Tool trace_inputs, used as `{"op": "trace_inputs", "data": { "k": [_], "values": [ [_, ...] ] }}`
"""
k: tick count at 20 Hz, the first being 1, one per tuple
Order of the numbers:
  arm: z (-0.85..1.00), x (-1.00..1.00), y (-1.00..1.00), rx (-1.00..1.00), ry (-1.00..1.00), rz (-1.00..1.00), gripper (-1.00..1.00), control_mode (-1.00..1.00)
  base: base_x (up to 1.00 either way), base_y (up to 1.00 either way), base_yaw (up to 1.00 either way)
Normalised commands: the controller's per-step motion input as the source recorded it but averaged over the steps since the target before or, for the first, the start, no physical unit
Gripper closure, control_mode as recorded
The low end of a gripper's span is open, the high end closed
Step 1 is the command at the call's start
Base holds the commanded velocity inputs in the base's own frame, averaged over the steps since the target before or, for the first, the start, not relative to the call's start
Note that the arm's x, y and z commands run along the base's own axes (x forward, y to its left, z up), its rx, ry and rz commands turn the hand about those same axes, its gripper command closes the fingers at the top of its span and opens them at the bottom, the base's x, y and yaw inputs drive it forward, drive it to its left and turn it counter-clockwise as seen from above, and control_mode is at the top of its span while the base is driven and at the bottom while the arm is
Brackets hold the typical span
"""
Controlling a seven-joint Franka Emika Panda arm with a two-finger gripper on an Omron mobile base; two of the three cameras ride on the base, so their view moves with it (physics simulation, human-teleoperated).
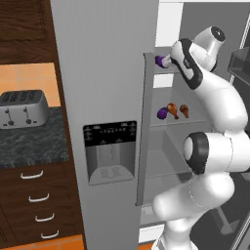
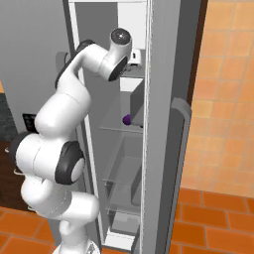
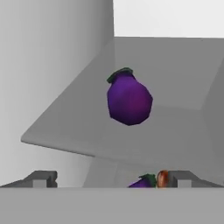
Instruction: Place one eggplant and one chicken drumstick in each tupperware on the nearby counter, to pack two identical lunches.
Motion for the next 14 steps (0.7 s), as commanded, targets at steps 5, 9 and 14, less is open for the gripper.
{"op": "trace_inputs", "data": {
  "k": [5,9,14],
  "values": [
    [0.0,0.55,0.0,0.0,0.0,0.02,-1.0,-1.0,0.0,0.0,0.0],
    [-0.06,0.46,0.0,0.0,0.0,0.04,-1.0,-1.0,0.0,0.0,0.0],
    [-0.11,0.42,-0.02,0.0,0.0,0.05,-1.0,-1.0,0.0,0.0,0.0]
  ]
}}
